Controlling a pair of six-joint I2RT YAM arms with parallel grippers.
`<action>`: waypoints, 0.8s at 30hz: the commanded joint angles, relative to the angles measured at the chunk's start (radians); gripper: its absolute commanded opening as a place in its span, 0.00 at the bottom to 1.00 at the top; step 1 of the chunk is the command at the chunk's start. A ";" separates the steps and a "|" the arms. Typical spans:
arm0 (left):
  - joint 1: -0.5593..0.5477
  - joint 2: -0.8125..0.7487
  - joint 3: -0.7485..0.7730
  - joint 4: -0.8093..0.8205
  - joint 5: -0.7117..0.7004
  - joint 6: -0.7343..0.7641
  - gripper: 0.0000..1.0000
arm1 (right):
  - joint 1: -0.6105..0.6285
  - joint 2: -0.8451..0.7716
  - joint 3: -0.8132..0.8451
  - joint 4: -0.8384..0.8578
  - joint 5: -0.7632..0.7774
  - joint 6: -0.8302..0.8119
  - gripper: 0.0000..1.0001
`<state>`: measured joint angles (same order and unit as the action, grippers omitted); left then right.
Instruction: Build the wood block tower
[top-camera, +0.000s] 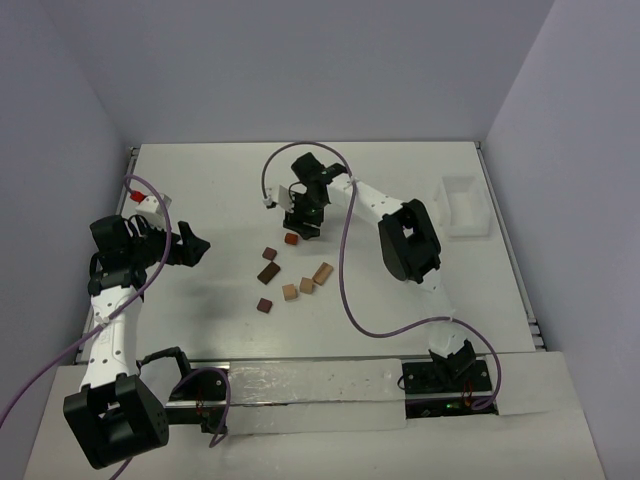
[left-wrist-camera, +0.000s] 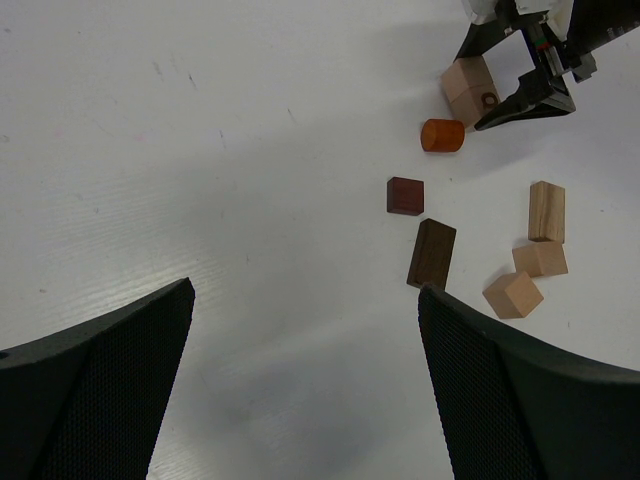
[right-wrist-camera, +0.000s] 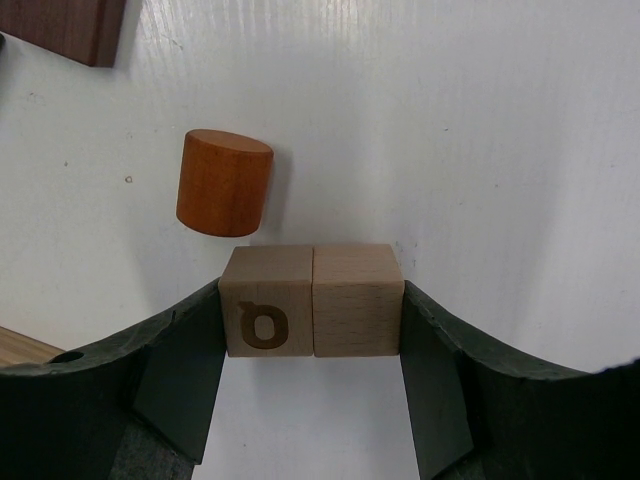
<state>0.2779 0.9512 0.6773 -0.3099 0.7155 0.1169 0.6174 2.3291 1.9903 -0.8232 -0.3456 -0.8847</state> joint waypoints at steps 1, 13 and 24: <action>0.007 -0.006 0.001 0.043 0.012 0.006 0.99 | 0.005 0.000 0.009 -0.030 0.011 -0.019 0.48; 0.008 -0.005 0.000 0.045 0.010 0.004 0.99 | 0.019 -0.016 -0.044 -0.034 0.033 -0.056 0.51; 0.009 -0.006 -0.001 0.045 0.009 0.004 0.99 | 0.027 -0.043 -0.096 -0.032 0.030 -0.109 0.61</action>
<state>0.2779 0.9512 0.6769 -0.3096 0.7151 0.1165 0.6294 2.3121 1.9257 -0.8255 -0.3296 -0.9609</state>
